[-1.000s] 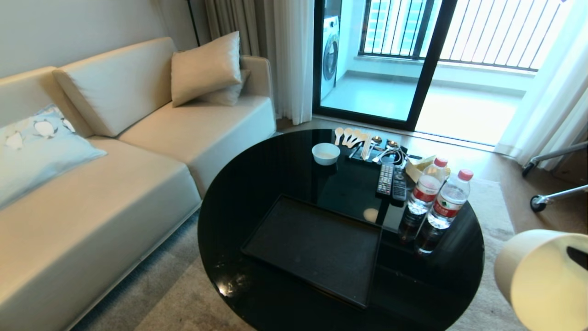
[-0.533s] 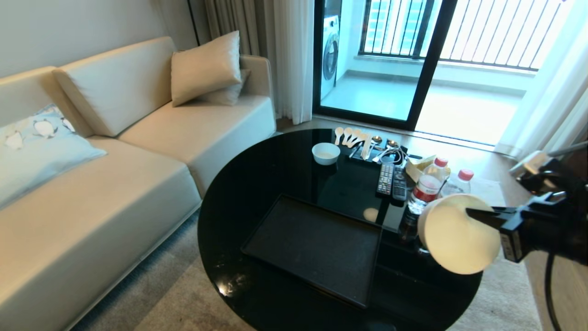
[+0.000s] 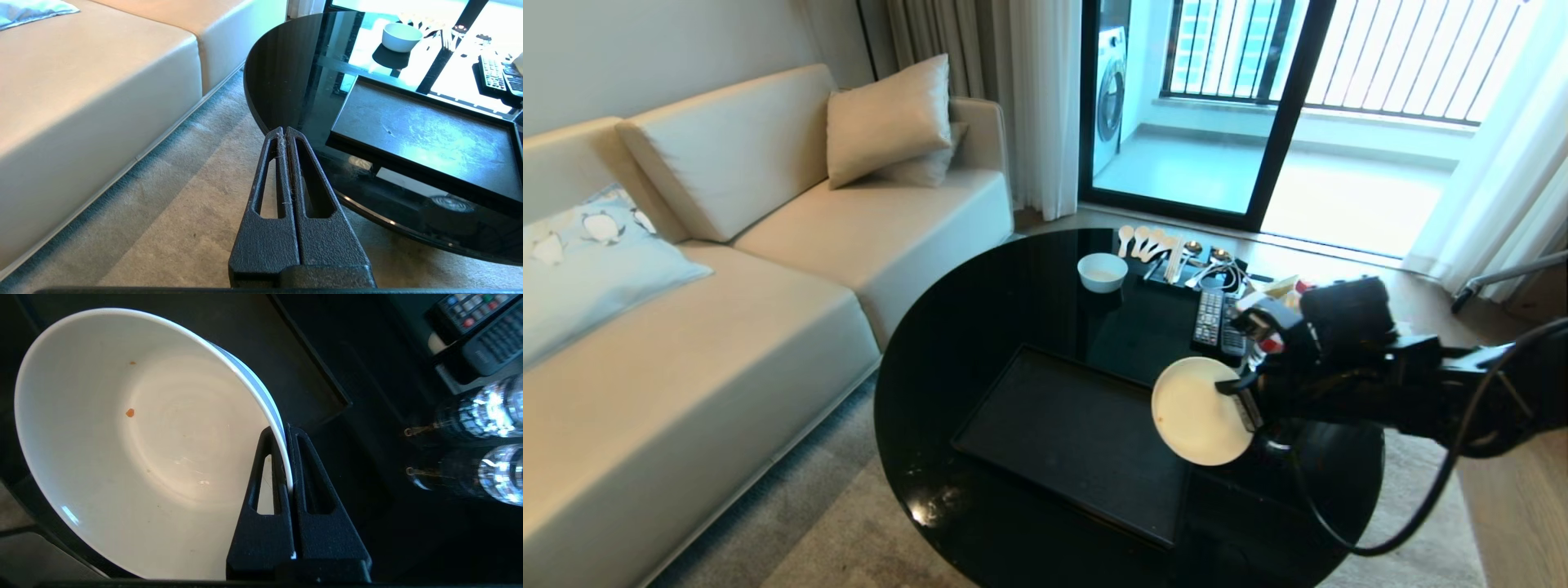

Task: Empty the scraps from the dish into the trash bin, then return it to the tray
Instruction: Put the bowl back to the table

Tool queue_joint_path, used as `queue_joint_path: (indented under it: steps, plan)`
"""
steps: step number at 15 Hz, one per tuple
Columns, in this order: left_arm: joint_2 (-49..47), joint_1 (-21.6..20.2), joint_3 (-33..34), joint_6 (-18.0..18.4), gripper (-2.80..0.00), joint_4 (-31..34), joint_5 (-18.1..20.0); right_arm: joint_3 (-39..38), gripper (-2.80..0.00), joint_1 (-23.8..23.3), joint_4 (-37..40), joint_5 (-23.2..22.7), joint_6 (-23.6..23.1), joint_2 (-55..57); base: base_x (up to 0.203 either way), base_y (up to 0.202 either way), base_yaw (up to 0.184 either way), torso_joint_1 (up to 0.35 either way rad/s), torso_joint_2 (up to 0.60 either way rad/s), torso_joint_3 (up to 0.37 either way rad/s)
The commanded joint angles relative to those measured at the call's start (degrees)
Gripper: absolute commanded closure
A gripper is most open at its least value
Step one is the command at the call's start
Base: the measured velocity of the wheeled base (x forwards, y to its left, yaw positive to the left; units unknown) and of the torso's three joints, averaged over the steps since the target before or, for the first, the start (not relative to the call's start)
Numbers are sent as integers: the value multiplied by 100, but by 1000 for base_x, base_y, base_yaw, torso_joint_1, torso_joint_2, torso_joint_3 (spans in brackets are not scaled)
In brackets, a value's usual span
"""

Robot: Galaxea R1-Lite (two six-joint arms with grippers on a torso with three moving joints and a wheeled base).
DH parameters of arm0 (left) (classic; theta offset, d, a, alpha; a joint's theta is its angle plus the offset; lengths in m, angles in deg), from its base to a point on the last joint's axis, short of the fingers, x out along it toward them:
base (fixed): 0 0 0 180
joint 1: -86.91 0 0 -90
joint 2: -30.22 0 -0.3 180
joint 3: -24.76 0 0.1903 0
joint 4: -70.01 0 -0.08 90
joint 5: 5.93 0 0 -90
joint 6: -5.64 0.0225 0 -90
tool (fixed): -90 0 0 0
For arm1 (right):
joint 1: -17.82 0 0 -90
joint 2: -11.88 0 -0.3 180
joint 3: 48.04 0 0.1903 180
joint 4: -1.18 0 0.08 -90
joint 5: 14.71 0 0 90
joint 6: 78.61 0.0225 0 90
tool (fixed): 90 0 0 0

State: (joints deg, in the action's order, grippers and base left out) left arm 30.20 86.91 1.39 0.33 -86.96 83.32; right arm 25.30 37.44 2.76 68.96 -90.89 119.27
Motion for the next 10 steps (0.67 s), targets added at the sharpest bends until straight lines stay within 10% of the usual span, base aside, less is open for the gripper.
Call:
queue_joint_path:
  steps: [1,10]
  plan:
    - [2,0,0,-5,0,-2,-5,842,0,392,260,415,690,1135,0,0,0,0,0,0]
    - [2,0,0,-5,0,-2,-5,3749,0,884,3281,1175,2896,2784,0,0,0,0,0,0]
